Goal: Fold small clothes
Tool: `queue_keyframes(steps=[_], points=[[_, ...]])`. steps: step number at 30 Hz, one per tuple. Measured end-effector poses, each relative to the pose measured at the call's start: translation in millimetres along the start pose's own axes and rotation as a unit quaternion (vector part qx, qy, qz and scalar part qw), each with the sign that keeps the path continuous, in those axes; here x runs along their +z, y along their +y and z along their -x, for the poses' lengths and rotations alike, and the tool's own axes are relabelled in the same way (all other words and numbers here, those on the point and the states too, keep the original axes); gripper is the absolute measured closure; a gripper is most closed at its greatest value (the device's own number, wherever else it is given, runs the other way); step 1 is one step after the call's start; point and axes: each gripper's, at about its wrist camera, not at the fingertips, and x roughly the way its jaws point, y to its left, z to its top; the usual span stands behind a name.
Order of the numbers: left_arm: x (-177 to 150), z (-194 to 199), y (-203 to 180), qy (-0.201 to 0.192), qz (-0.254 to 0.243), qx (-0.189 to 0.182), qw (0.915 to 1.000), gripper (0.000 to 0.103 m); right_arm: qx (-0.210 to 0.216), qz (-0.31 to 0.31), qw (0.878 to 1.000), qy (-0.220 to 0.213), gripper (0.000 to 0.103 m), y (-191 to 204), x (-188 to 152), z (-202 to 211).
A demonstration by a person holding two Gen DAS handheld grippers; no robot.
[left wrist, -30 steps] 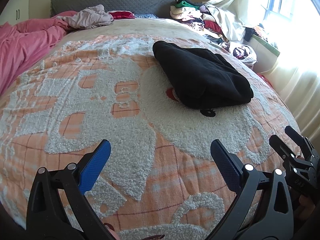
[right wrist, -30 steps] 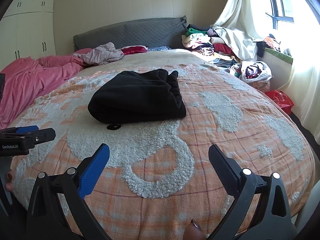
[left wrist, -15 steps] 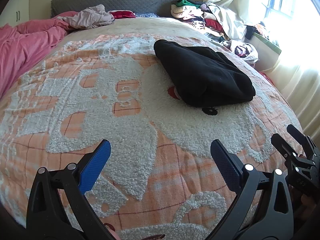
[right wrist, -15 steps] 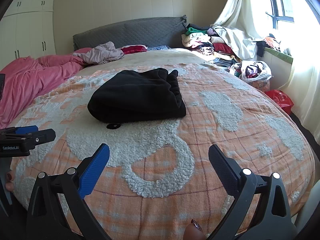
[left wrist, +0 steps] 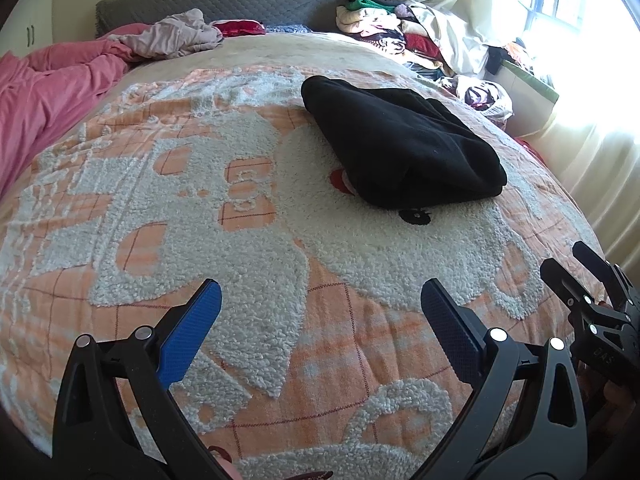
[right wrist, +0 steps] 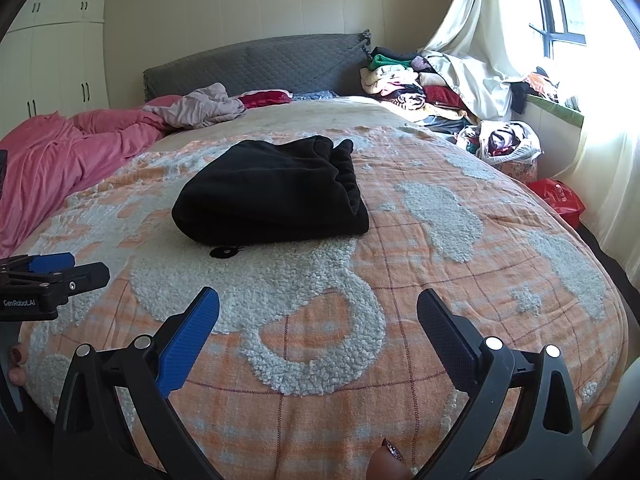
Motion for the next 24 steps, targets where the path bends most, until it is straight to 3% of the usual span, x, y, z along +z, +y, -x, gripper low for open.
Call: queue_keyframes(steps=[5, 9, 11, 13, 15, 17, 19, 22, 24], points=[[1, 6, 17, 0.000, 0.024, 0.008, 0.9997, 0.010, -0.100, -0.048, 0.991, -0.069, 0.004, -44, 18, 41], [8, 22, 72, -0.015, 0.076, 0.037, 0.9963, 0.009, -0.189, -0.147, 0.968, -0.079, 0.004, -129, 22, 85], [13, 29, 112, -0.017, 0.103, 0.075, 0.9916, 0.009, -0.239, -0.192, 0.949, -0.076, 0.004, -177, 9, 105], [16, 34, 160, -0.009, 0.129, 0.120, 0.9842, 0.009, -0.306, -0.237, 0.920, -0.062, 0.005, -230, -14, 123], [17, 37, 213, -0.002, 0.158, 0.170, 0.9727, 0.009, -0.377, -0.279, 0.883, -0.036, 0.005, -284, -46, 139], [17, 43, 273, 0.006, 0.183, 0.242, 0.9529, 0.009, -0.463, -0.314, 0.829, 0.006, 0.005, -335, -84, 153], [16, 48, 328, 0.013, 0.205, 0.294, 0.9332, 0.009, -0.512, -0.348, 0.785, 0.042, 0.005, -379, -118, 166], [15, 54, 403, 0.031, 0.249, 0.349, 0.9030, 0.009, -0.541, -0.381, 0.746, 0.085, 0.005, -422, -154, 175], [15, 55, 448, 0.031, 0.272, 0.360, 0.8920, 0.009, -0.542, -0.399, 0.731, 0.113, 0.005, -439, -174, 173]])
